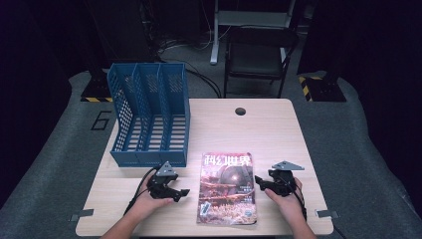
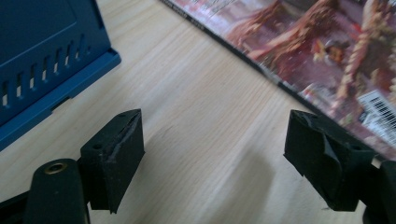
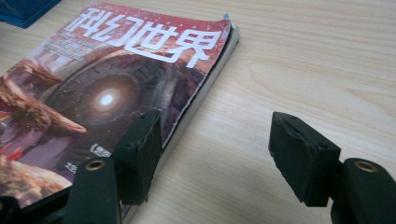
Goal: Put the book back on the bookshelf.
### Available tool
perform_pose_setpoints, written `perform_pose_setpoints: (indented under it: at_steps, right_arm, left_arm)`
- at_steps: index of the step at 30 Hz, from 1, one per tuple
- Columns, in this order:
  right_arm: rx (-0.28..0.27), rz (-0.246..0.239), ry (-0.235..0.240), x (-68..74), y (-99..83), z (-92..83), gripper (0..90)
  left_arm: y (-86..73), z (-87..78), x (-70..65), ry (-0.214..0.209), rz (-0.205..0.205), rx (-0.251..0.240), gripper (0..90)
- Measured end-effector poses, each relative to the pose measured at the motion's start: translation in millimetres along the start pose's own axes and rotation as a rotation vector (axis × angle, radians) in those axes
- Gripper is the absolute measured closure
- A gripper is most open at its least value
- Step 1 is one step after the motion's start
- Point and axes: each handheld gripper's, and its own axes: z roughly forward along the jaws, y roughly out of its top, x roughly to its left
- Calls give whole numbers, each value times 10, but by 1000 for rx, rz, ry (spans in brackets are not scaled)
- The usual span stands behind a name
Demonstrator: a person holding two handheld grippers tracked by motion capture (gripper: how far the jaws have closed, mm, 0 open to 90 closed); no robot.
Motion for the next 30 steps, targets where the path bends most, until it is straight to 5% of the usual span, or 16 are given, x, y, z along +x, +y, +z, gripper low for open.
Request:
perform_pose_setpoints:
  at_steps: [6,10,18,30]
  right_arm:
    - [10,9,15,78,44,-16,318]
    - [15,22,14,108,53,-6,322]
    - [20,3,29,182,68,61,396]
    - [47,-10,53,237,56,173,394]
  left_arm:
    - [111,22,-56,-6,-50,-1,254]
    - [158,81,-106,10,-31,44,273]
    - [244,247,-237,2,-60,3,292]
    - [206,360,-390,1,-5,4,310]
